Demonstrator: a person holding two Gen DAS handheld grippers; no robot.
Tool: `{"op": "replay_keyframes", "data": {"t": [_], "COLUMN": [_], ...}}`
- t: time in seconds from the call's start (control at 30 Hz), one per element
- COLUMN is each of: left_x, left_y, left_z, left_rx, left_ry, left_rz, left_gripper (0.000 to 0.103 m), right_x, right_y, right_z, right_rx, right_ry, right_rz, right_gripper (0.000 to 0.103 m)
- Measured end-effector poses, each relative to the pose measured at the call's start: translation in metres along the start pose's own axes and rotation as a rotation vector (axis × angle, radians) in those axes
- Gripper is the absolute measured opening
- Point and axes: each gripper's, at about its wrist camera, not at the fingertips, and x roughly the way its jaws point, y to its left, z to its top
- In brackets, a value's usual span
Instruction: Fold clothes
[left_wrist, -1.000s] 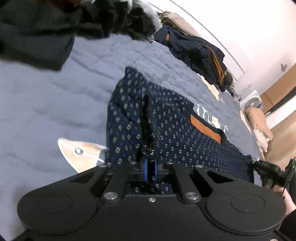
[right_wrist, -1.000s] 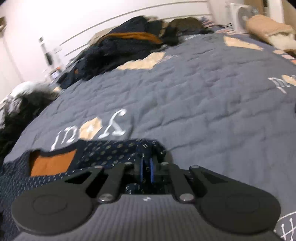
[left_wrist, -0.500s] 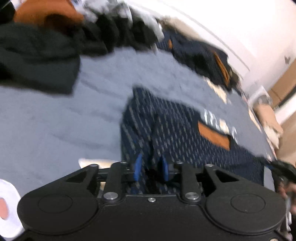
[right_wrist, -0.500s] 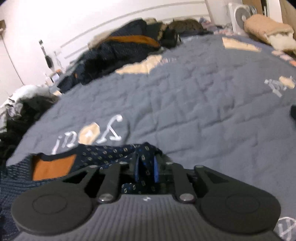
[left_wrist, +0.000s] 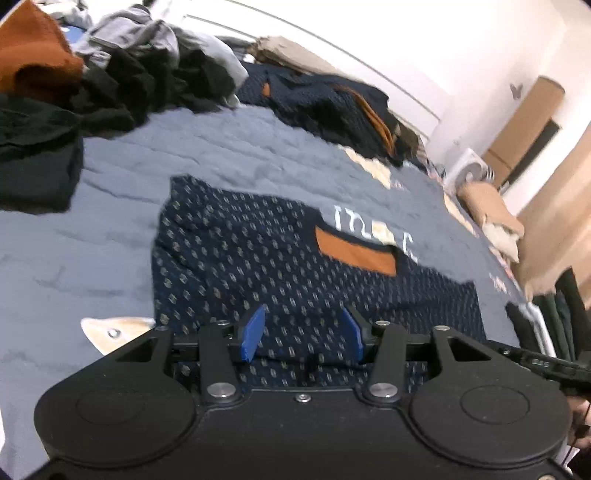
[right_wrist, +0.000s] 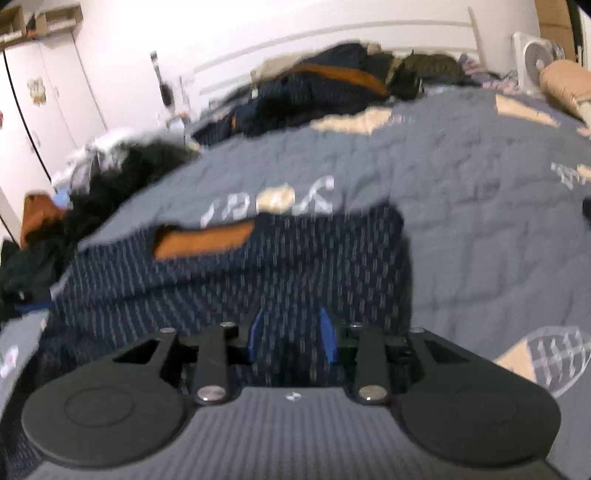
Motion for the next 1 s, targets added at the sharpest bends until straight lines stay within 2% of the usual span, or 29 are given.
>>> {"op": "replay_keyframes", "data": {"t": [0.13,0.3,0.43,0.57,0.7,0.8,1.0], "left_x": [0.001,-0.009,-0.019,-0.03,-0.045,-0.057,-0.08], "left_y": [0.0,0.0,-0.009,-0.025,-0.044,-0.055,-0.063], "left_z": [-0.006,-0.006,-0.011,-0.021,-0.03,-0.043,-0.081], "left_rx": [0.005,-0.007,0.002,0.029,0.075,0.123,0.181], "left_ry": [0.027,0.019,0.007,0.003,-0.009,-0.008,0.025], "left_rz": [0.016,0.015,0.003,-0.01,-0.041,-0.06,-0.04], "left_gripper": [0.046,0.047,0.052,0.052,0.052,0.052,0.053], "right_x": [0.011,-0.011,-0.039,-0.065,-0.088,-0.102,-0.123], "right_y": [-0.016,-0.025,-0.013,0.003,0.02,0.028,0.032], "right_z": [-0.019,-0.026,-0.035,-0.049,-0.063,-0.077,-0.104], "right_rx": [0.0,0.076,0.095,0.102,0.087,0.072,0.085], "right_ry": [0.04,0.008,-0.012,-0.025,-0.047,-0.053,-0.034], "right_rz": [-0.109,-0.112,-0.108,-0.099,-0.09,-0.093,-0.113], "right_gripper": [0.034,0.034,0.034,0.034,0.043,0.046,0.048]}}
